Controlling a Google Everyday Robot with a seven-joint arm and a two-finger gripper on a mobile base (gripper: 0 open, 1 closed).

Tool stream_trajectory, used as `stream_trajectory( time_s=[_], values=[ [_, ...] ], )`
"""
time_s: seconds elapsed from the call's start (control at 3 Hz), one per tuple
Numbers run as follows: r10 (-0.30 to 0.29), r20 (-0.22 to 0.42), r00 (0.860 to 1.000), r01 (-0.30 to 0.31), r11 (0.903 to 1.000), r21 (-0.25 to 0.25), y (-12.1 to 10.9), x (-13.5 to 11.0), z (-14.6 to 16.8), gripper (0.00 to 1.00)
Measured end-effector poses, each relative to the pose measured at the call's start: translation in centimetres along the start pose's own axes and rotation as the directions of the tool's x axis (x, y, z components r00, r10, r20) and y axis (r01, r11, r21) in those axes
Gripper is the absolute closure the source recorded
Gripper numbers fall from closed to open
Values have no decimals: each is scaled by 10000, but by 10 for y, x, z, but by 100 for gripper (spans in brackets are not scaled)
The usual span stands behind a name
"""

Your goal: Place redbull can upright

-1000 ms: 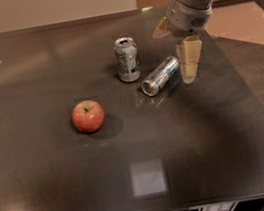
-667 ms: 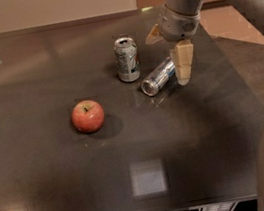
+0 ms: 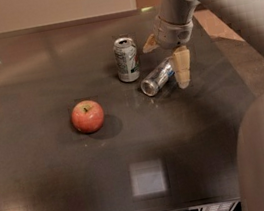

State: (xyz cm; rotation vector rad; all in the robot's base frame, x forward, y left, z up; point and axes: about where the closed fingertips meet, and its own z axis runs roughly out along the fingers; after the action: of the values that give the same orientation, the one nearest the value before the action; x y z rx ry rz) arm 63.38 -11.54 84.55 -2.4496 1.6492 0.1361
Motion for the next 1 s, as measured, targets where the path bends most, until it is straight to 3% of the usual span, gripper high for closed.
stream_trajectory(
  time_s=[0.67, 1.0],
  values=[
    [-757, -674, 9949, 727, 9963, -455, -2, 9, 9, 41],
    [-1233, -1057, 9867, 1198, 9920, -386, -2, 13, 0, 64]
  ],
)
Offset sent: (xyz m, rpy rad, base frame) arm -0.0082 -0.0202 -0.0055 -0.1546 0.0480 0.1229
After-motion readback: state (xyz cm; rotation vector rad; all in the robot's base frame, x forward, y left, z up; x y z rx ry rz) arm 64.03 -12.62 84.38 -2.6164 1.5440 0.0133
